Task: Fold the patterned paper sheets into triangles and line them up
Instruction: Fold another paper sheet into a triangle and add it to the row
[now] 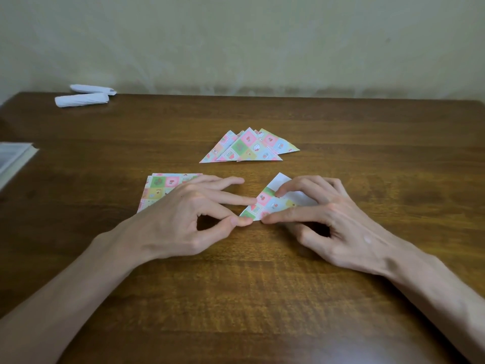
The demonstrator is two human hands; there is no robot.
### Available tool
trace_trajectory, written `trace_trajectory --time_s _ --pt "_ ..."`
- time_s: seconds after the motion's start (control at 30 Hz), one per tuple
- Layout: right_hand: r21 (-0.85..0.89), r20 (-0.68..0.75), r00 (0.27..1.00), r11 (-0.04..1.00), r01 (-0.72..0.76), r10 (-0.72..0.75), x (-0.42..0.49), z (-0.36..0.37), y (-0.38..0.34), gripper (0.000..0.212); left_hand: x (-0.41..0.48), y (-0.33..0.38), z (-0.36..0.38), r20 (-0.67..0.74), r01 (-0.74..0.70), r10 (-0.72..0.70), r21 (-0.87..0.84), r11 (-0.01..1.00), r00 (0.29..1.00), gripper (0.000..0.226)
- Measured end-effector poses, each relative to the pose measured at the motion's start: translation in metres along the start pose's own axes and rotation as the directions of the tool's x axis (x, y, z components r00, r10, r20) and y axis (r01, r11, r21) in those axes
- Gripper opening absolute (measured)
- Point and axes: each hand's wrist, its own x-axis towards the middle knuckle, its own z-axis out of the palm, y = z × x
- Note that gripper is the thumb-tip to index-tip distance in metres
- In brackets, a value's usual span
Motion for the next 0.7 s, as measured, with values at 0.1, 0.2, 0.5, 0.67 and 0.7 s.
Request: trace_trajectory --time_s 0.1,0.2,0.5,0.67,0.7 --pt "-0.007 0.001 1.000 1.000 -0.003 0.003 0.001 0.002 0.001 0.040 0.001 -0.001 0.000 0.003 -0.003 0.003 0.008 1.000 1.000 0.029" --pt "0.097 -0.036 0.999 0.995 -0.028 0.032 0.001 -0.001 0.002 0.036 0.000 -0.003 -0.001 0.012 0.011 -0.011 -0.019 1.000 1.000 0.027" --pt "0.264 -0.107 0.986 0.959 -0.100 0.132 -0.001 -0.006 0.006 0.038 -0.001 -0.003 -0.002 -0.005 0.013 -0.014 -0.020 1.000 1.000 0.029" --pt "0.337 -0.121 0.981 0.936 -0.106 0.154 0.000 -0.007 0.010 0.039 0.000 -0.004 -0.002 -0.054 -0.002 0.001 -0.018 1.000 0.999 0.029" --pt "0.359 -0.134 0.976 0.927 -0.112 0.169 0.000 -0.006 0.012 0.037 -0.001 -0.005 -0.002 -0.057 -0.003 0.002 -0.016 1.000 0.998 0.029"
